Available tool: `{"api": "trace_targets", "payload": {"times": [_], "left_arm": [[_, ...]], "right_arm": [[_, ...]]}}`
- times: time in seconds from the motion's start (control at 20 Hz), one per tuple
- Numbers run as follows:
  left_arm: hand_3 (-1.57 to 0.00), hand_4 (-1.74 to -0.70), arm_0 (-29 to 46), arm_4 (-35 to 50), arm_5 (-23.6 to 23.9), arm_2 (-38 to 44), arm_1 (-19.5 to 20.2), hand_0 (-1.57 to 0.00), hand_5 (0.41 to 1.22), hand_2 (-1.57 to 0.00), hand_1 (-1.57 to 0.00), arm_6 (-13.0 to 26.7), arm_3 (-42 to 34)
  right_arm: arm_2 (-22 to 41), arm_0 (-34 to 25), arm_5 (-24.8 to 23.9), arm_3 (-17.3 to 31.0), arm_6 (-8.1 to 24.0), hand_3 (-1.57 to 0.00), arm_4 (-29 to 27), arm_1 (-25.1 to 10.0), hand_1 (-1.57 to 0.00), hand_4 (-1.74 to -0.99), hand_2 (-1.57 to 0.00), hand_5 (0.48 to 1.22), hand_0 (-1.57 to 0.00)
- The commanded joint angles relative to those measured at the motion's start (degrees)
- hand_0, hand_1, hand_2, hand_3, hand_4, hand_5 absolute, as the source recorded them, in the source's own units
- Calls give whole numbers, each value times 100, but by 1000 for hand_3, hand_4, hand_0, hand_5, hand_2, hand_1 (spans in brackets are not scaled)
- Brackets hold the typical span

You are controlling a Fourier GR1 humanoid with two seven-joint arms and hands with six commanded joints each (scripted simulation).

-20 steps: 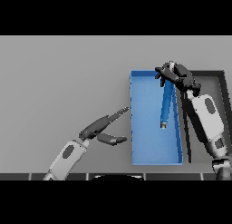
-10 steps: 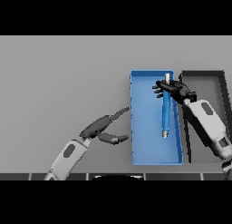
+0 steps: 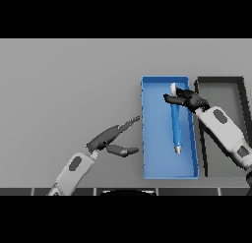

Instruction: Pick up the blue pipe and place it into the blue bin.

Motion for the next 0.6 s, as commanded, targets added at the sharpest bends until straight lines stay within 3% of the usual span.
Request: {"api": "trace_targets", "payload": {"times": [0.0, 0.25, 0.35, 0.5, 0.55], "left_arm": [[1, -881, 33, -9, 7, -5, 17, 1, 476, 1, 1, -39, -29], [1, -885, -12, -9, 27, -3, -2, 1, 476, 1, 1, 37, -57], [1, -885, 35, 16, 7, 10, 18, 1, 478, 1, 1, 10, -37], [1, -885, 178, -53, 36, -119, 18, 1, 480, 1, 1, -4, -238], [1, -885, 174, -90, 76, -135, -25, 1, 480, 1, 1, 63, -194]], "right_arm": [[-1, 24, 2, 36, -45, -26, 11, -3, -184, -1144, -82, 792, -377], [-102, 71, 165, -20, -89, -8, -185, -45, -60, -1154, -26, 809, -123], [-89, 69, 157, -2, -170, -5, -145, -17, -100, -1152, -24, 804, -212], [-70, 43, 186, 33, -249, -5, -85, 5, -100, -1152, -24, 791, -212], [-77, -9, 151, 10, -139, -5, -128, 45, -100, -1152, -24, 798, -212]]}}
